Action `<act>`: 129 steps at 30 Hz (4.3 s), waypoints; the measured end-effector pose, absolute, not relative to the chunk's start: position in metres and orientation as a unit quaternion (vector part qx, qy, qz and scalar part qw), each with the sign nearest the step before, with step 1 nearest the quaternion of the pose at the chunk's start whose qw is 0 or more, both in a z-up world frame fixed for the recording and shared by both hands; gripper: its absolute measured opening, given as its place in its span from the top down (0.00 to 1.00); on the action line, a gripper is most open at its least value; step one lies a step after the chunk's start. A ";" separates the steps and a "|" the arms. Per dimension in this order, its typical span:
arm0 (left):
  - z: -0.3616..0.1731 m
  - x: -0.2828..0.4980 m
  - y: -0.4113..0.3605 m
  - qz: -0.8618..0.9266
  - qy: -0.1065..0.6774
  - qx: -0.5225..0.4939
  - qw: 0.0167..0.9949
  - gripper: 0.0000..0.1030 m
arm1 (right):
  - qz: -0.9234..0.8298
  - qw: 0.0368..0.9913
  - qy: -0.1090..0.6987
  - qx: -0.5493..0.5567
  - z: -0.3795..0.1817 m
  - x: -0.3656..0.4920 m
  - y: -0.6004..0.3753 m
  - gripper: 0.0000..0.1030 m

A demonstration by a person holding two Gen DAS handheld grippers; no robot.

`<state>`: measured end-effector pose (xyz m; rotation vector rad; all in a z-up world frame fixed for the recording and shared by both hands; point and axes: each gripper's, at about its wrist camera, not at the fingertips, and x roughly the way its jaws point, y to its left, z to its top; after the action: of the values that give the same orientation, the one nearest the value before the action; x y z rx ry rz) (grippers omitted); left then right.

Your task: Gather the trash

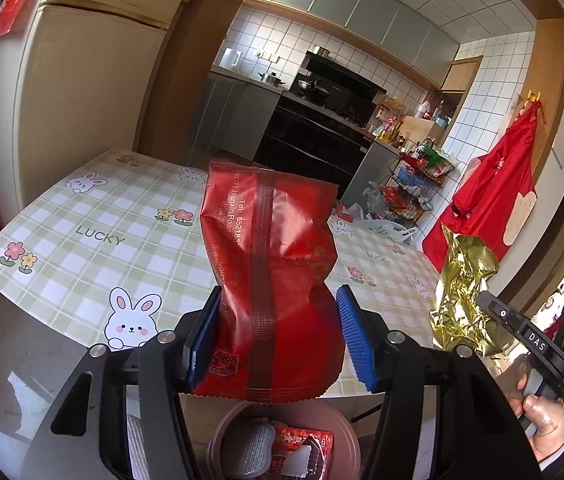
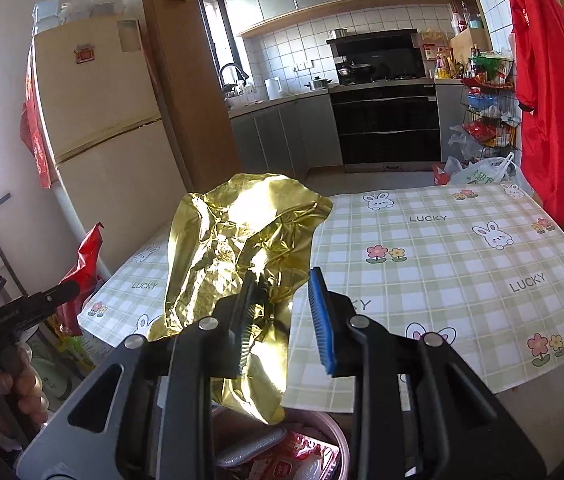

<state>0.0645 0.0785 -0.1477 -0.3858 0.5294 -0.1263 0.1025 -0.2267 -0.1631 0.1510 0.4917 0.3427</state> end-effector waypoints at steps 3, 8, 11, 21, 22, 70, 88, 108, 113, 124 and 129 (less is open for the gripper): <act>-0.145 0.055 0.078 -0.065 0.257 -0.187 0.946 0.46 | 0.177 0.949 0.254 0.064 -0.170 0.086 -0.225 0.71; -0.143 0.042 0.079 -0.065 0.257 -0.191 0.945 0.46 | 0.189 0.943 0.270 0.047 -0.182 0.068 -0.215 0.71; -0.142 0.035 0.079 -0.065 0.256 -0.193 0.945 0.46 | 0.209 0.935 0.281 0.050 -0.189 0.062 -0.208 0.71; -0.149 0.035 0.078 -0.066 0.269 -0.198 0.940 0.46 | 0.246 0.910 0.330 0.049 -0.218 0.068 -0.183 0.69; -0.150 0.035 0.077 -0.065 0.269 -0.193 0.941 0.46 | 0.247 0.908 0.336 0.050 -0.221 0.071 -0.181 0.68; -0.182 0.038 -0.007 -0.208 0.362 -0.113 0.902 0.44 | 0.080 0.956 0.264 0.097 -0.206 0.069 -0.234 0.06; -0.193 0.046 -0.006 -0.201 0.381 -0.117 0.895 0.12 | 0.084 0.954 0.270 0.097 -0.207 0.070 -0.232 0.06; -0.166 0.044 0.004 -0.160 0.336 -0.060 0.926 0.10 | 0.073 0.956 0.282 0.043 -0.189 0.075 -0.224 0.06; -0.120 0.051 0.017 -0.143 0.283 -0.019 0.948 0.06 | 0.085 0.959 0.266 -0.036 -0.135 0.084 -0.216 0.06; -0.021 0.050 0.027 -0.122 0.179 0.032 0.976 0.06 | 0.076 0.974 0.194 -0.087 -0.036 0.074 -0.224 0.06; -0.006 0.044 0.021 -0.129 0.163 0.044 0.977 0.06 | 0.075 0.973 0.199 -0.090 -0.033 0.071 -0.222 0.06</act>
<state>0.0437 0.0207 -0.0056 0.0886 0.3293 -0.2603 0.0707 -0.2224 -0.0329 -0.1825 0.4017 0.1506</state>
